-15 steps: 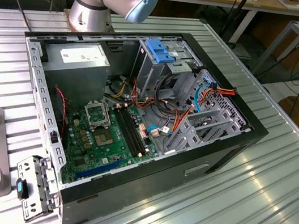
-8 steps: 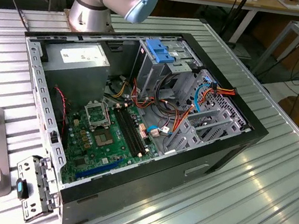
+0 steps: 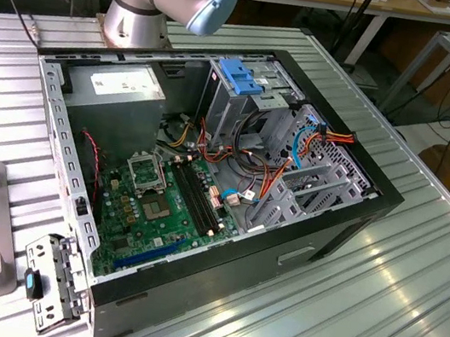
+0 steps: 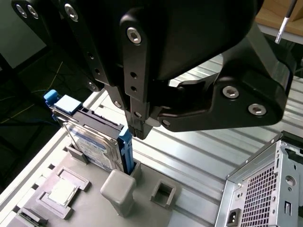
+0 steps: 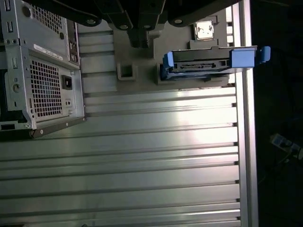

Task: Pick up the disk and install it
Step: 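Reach for the disk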

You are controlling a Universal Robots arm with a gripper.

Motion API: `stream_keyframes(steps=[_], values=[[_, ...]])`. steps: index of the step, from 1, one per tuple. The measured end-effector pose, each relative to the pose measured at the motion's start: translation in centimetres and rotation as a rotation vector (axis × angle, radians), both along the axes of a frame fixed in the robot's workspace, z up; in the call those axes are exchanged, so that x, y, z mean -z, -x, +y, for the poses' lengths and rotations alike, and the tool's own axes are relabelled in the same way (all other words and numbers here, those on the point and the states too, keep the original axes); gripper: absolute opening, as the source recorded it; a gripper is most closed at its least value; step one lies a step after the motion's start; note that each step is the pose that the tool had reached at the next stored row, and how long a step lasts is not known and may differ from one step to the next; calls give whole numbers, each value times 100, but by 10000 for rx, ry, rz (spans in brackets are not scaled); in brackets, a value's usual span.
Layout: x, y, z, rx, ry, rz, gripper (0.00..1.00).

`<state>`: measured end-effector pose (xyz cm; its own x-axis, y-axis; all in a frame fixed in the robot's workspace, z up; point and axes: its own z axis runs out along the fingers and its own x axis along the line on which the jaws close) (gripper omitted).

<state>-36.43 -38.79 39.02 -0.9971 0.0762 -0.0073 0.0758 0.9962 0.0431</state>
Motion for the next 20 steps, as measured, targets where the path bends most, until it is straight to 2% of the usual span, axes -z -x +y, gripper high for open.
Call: stream_keyframes(steps=[12, 16, 20], values=[[1, 216, 15, 0, -1, 0, 11], [1, 339, 26, 0, 0, 1, 11], [2, 406, 32, 0, 0, 0, 11]])
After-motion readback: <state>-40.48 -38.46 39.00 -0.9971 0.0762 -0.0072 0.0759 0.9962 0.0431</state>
